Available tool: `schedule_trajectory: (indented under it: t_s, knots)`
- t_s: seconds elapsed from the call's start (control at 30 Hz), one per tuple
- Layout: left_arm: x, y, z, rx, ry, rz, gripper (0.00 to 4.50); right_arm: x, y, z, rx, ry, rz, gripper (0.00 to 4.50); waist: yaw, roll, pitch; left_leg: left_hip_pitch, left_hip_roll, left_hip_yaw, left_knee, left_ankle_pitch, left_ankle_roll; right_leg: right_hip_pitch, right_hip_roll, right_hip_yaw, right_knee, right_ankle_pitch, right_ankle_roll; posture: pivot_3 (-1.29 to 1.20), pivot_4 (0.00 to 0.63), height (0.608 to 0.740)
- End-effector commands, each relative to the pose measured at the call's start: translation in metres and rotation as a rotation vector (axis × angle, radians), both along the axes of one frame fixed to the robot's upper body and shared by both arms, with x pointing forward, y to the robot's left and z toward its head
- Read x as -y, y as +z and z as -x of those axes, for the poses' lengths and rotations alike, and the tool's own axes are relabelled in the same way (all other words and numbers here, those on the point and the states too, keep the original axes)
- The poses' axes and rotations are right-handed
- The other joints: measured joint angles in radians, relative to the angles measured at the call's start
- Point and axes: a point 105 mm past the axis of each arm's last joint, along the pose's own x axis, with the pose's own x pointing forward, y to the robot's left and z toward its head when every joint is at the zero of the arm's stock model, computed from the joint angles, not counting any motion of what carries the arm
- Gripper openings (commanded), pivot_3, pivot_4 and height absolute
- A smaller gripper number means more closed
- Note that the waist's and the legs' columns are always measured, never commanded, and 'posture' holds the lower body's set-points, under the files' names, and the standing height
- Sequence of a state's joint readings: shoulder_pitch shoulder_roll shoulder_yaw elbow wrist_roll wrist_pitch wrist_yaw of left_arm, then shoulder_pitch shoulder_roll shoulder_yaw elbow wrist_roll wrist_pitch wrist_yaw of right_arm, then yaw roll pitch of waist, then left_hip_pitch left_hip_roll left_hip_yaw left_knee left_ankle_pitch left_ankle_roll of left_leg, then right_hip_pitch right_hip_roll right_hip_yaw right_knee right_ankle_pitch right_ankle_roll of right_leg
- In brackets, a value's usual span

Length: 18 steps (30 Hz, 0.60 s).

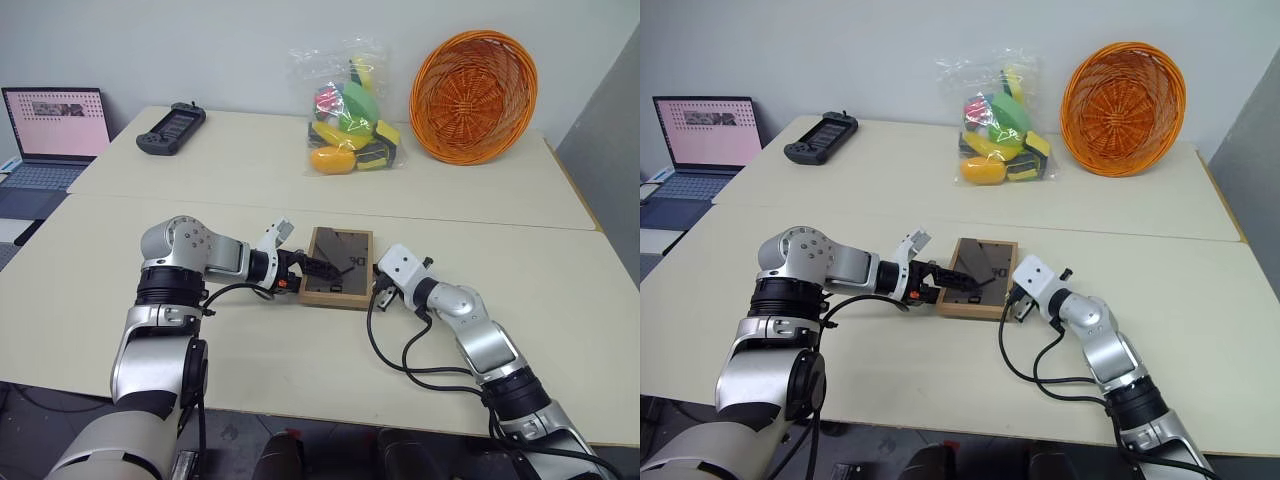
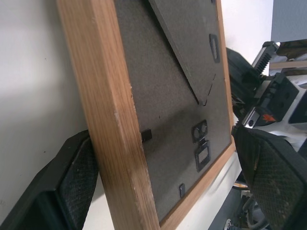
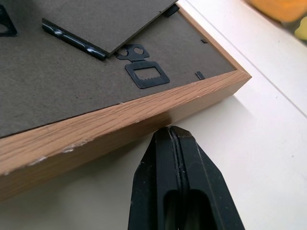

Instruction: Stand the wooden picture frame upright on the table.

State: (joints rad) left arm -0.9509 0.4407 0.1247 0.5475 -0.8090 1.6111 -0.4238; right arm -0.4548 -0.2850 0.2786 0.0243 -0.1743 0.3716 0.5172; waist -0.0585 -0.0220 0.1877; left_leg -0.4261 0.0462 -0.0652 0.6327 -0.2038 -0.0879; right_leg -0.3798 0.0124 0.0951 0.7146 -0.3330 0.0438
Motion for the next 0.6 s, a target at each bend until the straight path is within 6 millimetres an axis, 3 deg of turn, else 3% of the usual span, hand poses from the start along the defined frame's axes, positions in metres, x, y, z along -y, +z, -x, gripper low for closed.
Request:
schedule_trajectory:
  t_s: [0.03,0.4,0.6]
  knots:
    - [0.003,0.002,-0.001,0.008,-0.009,0.0,4.47,-0.015,0.019,-0.002,0.057,0.033,-0.03,0.0,0.0,0.0,0.0,0.0,0.0,0.0,0.0,0.0,0.0,0.0,0.0,0.0,0.0,0.0,0.0,0.0,0.15,0.74]
    - [0.0,-0.001,0.001,0.012,-0.002,-0.006,4.47,-0.003,0.018,-0.004,0.059,0.014,-0.012,0.0,0.0,0.0,0.0,0.0,0.0,0.0,0.0,0.0,0.0,0.0,0.0,0.0,0.0,0.0,0.0,0.0,0.15,0.74]
    - [0.001,0.004,-0.002,0.033,0.015,0.017,3.42,-0.002,0.02,-0.006,0.065,0.01,-0.013,0.0,-0.001,0.0,0.0,0.0,0.0,0.0,0.0,0.0,0.0,0.0,0.0,0.0,0.0,0.0,0.0,0.0,0.15,0.74]
